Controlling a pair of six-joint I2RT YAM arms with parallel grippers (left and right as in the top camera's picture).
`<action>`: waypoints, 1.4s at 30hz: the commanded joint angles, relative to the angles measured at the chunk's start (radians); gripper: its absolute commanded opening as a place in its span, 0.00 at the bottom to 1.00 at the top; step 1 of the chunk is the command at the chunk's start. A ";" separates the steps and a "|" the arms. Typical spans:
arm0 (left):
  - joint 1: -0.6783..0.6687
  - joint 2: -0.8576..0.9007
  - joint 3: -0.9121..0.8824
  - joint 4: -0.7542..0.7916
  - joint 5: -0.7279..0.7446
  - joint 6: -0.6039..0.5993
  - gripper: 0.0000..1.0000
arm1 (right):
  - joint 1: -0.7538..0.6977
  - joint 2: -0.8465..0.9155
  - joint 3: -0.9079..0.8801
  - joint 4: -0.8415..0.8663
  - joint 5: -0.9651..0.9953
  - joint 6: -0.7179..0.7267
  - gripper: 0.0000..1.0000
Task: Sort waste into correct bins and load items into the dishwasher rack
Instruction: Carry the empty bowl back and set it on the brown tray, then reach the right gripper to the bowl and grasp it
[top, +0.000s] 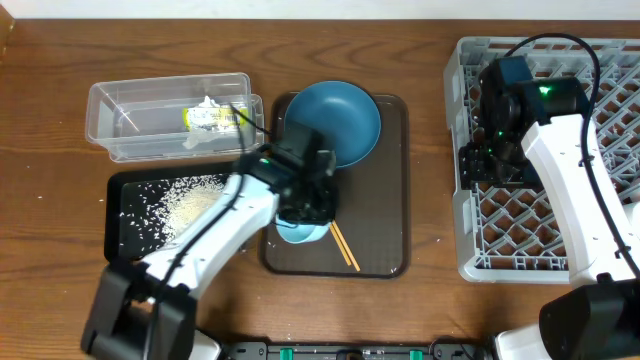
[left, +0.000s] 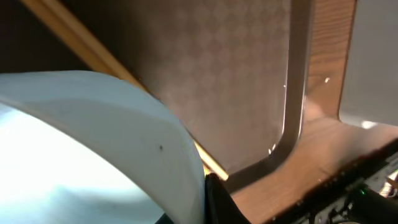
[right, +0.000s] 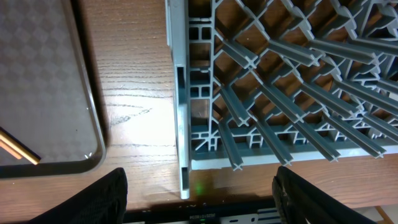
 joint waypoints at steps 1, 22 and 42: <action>-0.049 0.038 0.011 0.034 -0.049 -0.061 0.09 | 0.003 -0.002 -0.001 0.001 0.010 -0.010 0.74; 0.103 -0.114 0.023 -0.064 -0.102 -0.030 0.42 | 0.042 -0.001 -0.001 0.103 -0.341 -0.145 0.77; 0.521 -0.351 0.023 -0.377 -0.281 0.007 0.65 | 0.406 0.029 -0.271 0.518 -0.393 0.063 0.67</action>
